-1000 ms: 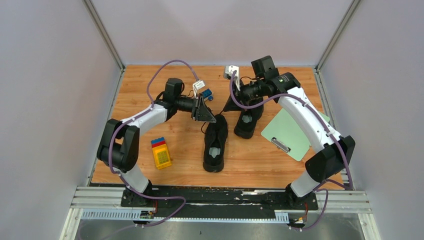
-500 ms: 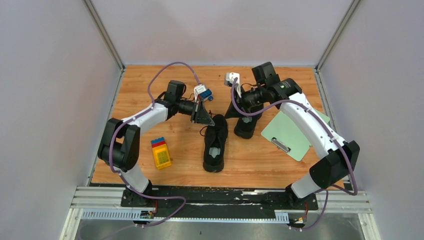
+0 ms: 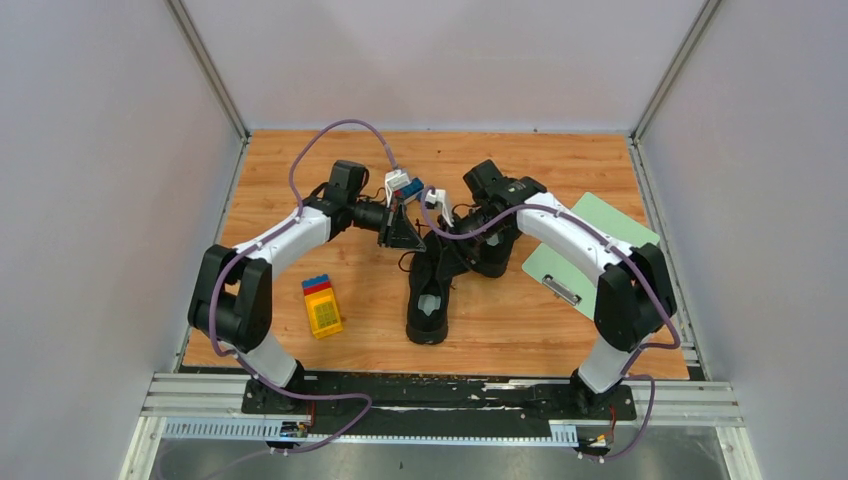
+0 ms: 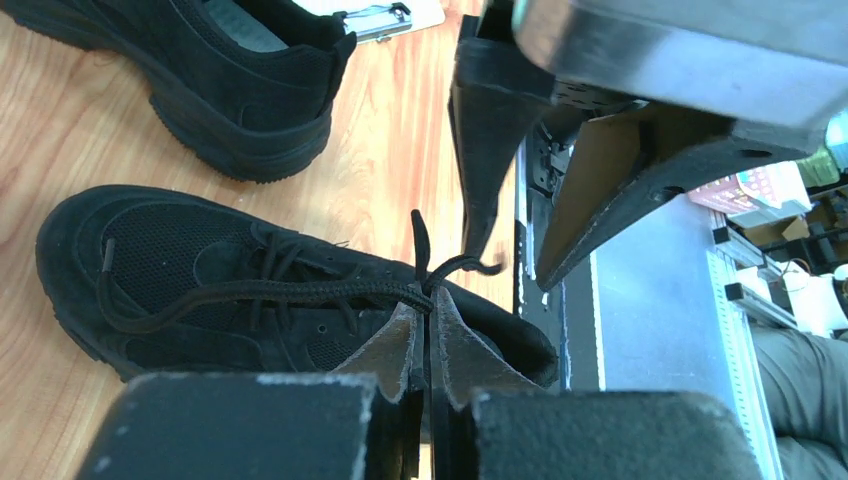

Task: Tie the shoes
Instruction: Wrap the shoelace around the shoelace.

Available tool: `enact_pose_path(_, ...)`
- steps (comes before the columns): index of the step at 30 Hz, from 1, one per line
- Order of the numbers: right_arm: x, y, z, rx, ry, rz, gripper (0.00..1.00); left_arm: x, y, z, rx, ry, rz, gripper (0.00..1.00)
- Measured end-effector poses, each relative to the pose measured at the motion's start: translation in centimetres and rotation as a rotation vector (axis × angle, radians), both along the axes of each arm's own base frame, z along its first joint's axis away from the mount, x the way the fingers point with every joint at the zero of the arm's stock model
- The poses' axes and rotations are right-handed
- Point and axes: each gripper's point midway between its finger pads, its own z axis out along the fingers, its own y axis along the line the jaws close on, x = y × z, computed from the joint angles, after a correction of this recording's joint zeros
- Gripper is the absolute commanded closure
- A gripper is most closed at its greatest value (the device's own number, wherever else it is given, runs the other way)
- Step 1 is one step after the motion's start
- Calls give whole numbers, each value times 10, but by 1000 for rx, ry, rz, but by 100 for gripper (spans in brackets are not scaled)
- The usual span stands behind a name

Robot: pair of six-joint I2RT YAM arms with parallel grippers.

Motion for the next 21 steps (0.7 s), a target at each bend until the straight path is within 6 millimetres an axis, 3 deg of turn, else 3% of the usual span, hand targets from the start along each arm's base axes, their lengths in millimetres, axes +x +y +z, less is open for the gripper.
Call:
enact_pose_path(6, 7, -4, 9, 11, -27, -13, 46, -1, 0, 6, -7, -25, -2, 100)
enact_pose_path(13, 10, -16, 32, 40, -156, 2, 47, 0, 0, 6, -9, -38, -5, 100)
enact_pose_path(21, 22, -20, 25, 52, -343, 108, 51, -1, 2, 5, -4, -98, -16, 100)
